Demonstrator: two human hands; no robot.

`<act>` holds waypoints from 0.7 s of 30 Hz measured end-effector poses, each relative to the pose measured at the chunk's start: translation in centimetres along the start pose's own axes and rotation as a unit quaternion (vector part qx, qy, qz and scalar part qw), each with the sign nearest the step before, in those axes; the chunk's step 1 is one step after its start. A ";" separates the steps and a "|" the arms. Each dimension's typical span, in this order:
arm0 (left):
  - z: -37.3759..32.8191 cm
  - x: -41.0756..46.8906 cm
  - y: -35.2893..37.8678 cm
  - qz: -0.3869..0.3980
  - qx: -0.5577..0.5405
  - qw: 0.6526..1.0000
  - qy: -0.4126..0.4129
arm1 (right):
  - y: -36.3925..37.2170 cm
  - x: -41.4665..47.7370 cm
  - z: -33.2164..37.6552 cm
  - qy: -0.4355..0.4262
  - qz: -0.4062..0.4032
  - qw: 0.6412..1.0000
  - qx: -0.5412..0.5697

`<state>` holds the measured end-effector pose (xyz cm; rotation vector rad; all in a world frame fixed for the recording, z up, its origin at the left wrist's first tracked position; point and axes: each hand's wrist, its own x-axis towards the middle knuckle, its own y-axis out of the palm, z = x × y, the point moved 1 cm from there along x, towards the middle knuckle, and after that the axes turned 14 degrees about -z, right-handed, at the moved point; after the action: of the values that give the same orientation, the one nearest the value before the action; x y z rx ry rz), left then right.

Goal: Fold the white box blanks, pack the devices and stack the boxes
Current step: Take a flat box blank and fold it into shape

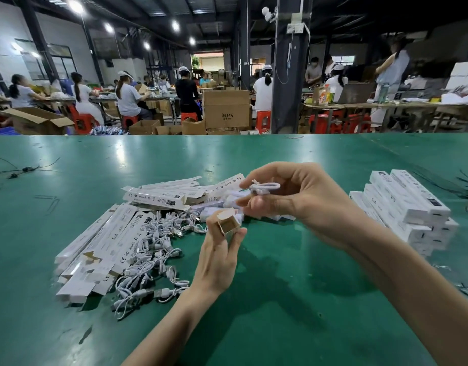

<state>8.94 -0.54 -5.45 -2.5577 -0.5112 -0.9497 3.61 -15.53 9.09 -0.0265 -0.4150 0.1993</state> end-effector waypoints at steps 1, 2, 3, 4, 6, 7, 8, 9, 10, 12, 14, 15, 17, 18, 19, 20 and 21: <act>0.4 0.0 0.0 0.002 0.008 1.000 0.004 | -0.1 0.1 -0.1 -0.005 -0.010 1.000 -0.011; 0.1 0.0 -0.2 0.003 0.015 1.000 0.002 | -0.2 0.2 -0.3 -0.003 -0.017 1.000 -0.008; 0.0 0.0 -0.2 0.002 0.013 1.000 -0.003 | -0.2 0.3 -0.5 0.006 -0.020 1.000 0.003; -0.1 0.0 -0.2 0.002 0.011 1.000 -0.005 | -0.2 0.4 -0.7 0.016 -0.019 1.000 0.010; -0.3 0.0 -0.3 0.004 0.000 1.000 0.001 | -0.3 0.6 -1.2 0.032 -0.008 0.999 0.004; -0.4 0.0 -0.3 0.002 -0.004 1.000 0.003 | -0.4 0.7 -1.4 0.035 0.000 0.999 -0.004; -0.4 0.0 -0.3 -0.001 -0.005 1.000 0.004 | -0.4 0.8 -1.6 0.034 0.009 0.999 -0.011; -0.5 0.0 -0.4 -0.003 -0.005 1.000 0.005 | -0.4 0.8 -1.7 0.032 0.020 0.999 -0.015; -0.5 0.0 -0.5 -0.006 -0.007 1.000 0.005 | -0.4 0.8 -1.8 0.033 0.034 0.999 -0.016; -0.7 0.1 -0.7 -0.016 -0.007 1.000 0.004 | -0.5 0.8 -1.9 0.041 0.066 0.997 -0.010; -0.6 0.1 -0.7 -0.019 -0.015 1.000 0.009 | -0.5 0.9 -2.1 0.048 0.082 0.995 0.000; -0.6 0.1 -0.8 -0.017 -0.019 1.000 0.013 | -0.5 0.9 -2.2 0.053 0.085 0.995 0.008; -0.7 0.2 -0.8 -0.015 -0.024 1.000 0.012 | -0.4 0.9 -2.4 0.062 0.086 0.994 0.024; -0.7 0.2 -0.8 -0.014 -0.030 0.999 0.009 | -0.2 0.9 -2.6 0.064 0.084 0.994 0.030; -0.7 0.2 -0.9 -0.011 -0.038 0.999 0.005 | 0.0 1.0 -2.8 0.064 0.079 0.994 0.036; -0.7 0.2 -0.9 -0.009 -0.045 0.999 0.001 | 0.1 1.0 -2.9 0.060 0.072 0.995 0.041; -0.7 0.3 -0.9 -0.007 -0.052 0.999 -0.005 | 0.2 1.0 -3.0 0.056 0.065 0.995 0.045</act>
<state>8.37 0.04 -4.58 -2.6549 -0.4955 -0.9939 5.68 -15.06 6.71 0.0244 -0.2929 0.3439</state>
